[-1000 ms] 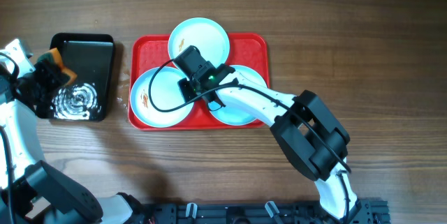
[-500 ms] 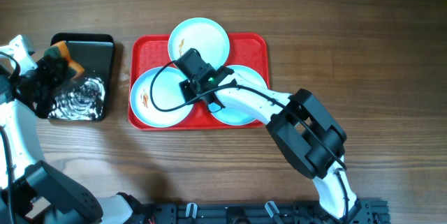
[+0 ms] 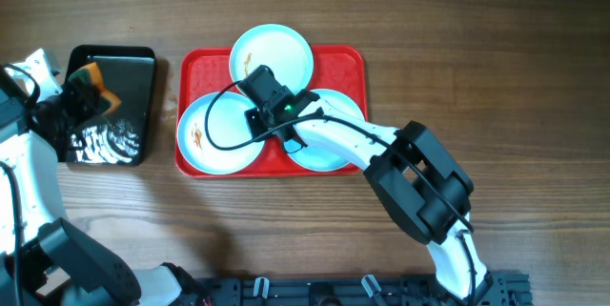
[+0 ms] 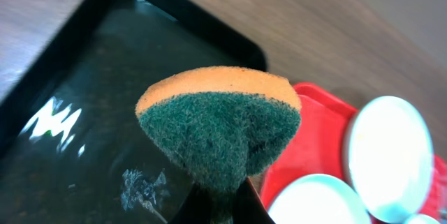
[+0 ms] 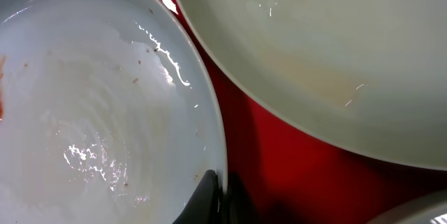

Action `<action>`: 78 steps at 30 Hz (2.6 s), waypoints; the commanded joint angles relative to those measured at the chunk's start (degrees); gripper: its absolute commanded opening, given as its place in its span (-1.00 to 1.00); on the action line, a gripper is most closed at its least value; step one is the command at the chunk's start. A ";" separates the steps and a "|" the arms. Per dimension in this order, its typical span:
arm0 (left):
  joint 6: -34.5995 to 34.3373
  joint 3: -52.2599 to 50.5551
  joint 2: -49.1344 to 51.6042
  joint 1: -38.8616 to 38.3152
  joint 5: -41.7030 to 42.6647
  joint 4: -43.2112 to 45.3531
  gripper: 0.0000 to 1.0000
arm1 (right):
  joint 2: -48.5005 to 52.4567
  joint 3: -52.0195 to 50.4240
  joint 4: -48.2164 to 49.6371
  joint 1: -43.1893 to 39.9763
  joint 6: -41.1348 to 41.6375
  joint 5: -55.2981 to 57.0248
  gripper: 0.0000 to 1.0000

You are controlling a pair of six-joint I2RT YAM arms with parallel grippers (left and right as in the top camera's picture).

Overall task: Clean dirty plates on tray and stack at the side
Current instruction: 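Scrub the left plate with the sponge in the left gripper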

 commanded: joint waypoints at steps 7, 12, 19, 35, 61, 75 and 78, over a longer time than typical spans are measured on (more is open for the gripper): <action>-4.02 0.24 -3.30 0.24 2.86 3.23 -0.92 | 1.66 -0.61 -1.14 0.24 -0.46 -0.11 -0.91; -0.57 0.22 -2.71 0.24 1.68 -3.48 -0.92 | 1.66 -0.61 -1.31 0.24 -0.48 -0.13 -0.90; -16.63 0.22 -4.35 -1.53 21.92 -8.04 -0.92 | -0.31 0.39 -3.19 -0.44 -0.48 -5.29 -0.91; -19.80 -1.95 5.01 -25.09 -2.47 -18.95 -0.92 | -1.20 1.25 -3.80 -0.68 -0.28 -5.25 -0.91; -19.43 -10.23 -0.09 -33.03 -35.28 -2.56 -0.92 | -1.90 1.44 -4.55 -0.68 -3.65 -3.10 -0.91; -19.39 -10.16 -6.43 -33.07 -6.36 -1.90 -0.92 | -13.09 2.32 -10.43 -0.66 -9.46 12.81 -0.92; -19.43 -10.29 -5.11 -35.30 -6.03 -1.92 -0.92 | -13.09 2.32 -10.86 -0.61 -7.80 8.83 -0.91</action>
